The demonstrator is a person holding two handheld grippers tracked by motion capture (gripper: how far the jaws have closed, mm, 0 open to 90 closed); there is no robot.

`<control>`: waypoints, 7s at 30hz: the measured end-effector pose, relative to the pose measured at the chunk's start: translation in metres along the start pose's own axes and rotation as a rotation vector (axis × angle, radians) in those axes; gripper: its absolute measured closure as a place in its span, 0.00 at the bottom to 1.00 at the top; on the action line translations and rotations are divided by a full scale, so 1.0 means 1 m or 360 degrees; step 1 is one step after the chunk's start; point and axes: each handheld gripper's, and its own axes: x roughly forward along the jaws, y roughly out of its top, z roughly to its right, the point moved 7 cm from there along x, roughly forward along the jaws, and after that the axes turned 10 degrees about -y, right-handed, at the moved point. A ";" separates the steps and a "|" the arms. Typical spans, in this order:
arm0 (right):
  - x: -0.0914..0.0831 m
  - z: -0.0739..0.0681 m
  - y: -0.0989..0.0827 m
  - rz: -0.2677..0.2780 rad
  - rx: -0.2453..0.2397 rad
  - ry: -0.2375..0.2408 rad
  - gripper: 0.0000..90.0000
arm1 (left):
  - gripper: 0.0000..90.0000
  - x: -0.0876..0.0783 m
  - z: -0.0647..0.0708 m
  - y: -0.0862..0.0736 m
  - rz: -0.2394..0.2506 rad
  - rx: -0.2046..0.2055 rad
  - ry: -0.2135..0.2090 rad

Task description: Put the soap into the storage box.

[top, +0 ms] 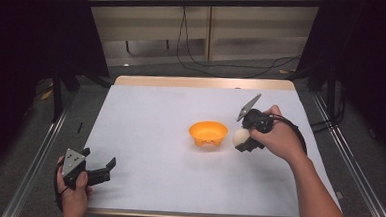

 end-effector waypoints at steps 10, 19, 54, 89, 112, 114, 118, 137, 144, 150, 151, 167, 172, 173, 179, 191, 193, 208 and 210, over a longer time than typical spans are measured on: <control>-0.004 0.004 0.010 0.0010 -0.0010 0.0017 0.25 | 0.00 0.000 0.000 0.000 0.0003 0.0001 0.0000; -0.005 0.006 0.021 0.0008 -0.0028 0.0041 0.25 | 0.00 0.000 0.000 0.000 0.0002 0.0001 -0.0001; -0.002 0.003 0.057 0.0026 -0.0125 0.0048 0.25 | 0.00 0.000 0.000 0.000 0.0001 0.0002 -0.0004; 0.014 -0.001 0.083 0.0016 -0.0148 0.0072 0.25 | 0.00 0.000 0.000 0.000 0.0003 0.0000 -0.0006; 0.032 -0.008 0.100 0.0007 -0.0180 0.0099 0.25 | 0.00 0.000 0.000 0.000 0.0018 -0.0018 -0.0005; 0.036 -0.009 0.101 -0.0007 -0.0181 0.0109 0.25 | 0.00 0.000 0.000 0.000 0.0018 -0.0017 -0.0007; 0.038 -0.008 0.102 -0.0005 -0.0185 0.0108 0.25 | 0.00 0.000 0.000 0.000 0.0018 -0.0016 -0.0008; 0.048 -0.006 0.100 -0.0026 -0.0182 0.0108 0.25 | 0.00 0.000 0.000 0.000 0.0022 -0.0024 -0.0010; 0.051 -0.007 0.101 -0.0036 -0.0184 0.0105 0.25 | 0.00 0.000 0.000 0.000 0.0020 -0.0023 -0.0011; 0.053 -0.006 0.099 -0.0048 -0.0176 0.0108 0.25 | 0.00 0.000 0.000 0.000 0.0021 -0.0022 -0.0012; 0.053 -0.006 0.099 -0.0050 -0.0164 0.0110 0.25 | 0.00 0.000 0.000 0.000 0.0020 -0.0023 -0.0013; 0.057 -0.004 0.098 -0.0062 -0.0145 0.0124 0.25 | 0.00 0.000 0.000 0.000 0.0017 -0.0019 -0.0011; 0.054 -0.002 0.101 -0.0017 -0.0100 0.0142 0.21 | 0.00 0.000 0.000 0.000 0.0020 -0.0023 -0.0012; 0.051 -0.001 0.102 0.0008 -0.0091 0.0145 0.20 | 0.00 0.000 0.000 0.000 0.0020 -0.0025 -0.0015; 0.046 -0.001 0.100 -0.0008 -0.0100 0.0145 0.20 | 0.00 0.000 0.000 0.000 0.0017 -0.0020 -0.0012; 0.038 0.001 0.096 0.0029 -0.0074 0.0127 0.27 | 0.00 0.000 0.000 0.000 0.0019 -0.0021 -0.0009; 0.036 0.002 0.094 0.0045 -0.0061 0.0131 0.27 | 0.00 0.000 0.000 0.000 0.0021 -0.0022 -0.0011; 0.023 0.009 0.063 0.0090 0.0018 0.0115 0.29 | 0.00 0.000 0.000 0.000 0.0019 -0.0023 -0.0010; 0.022 0.009 0.056 0.0096 0.0037 0.0113 0.29 | 0.00 0.000 0.001 0.000 0.0015 -0.0023 -0.0009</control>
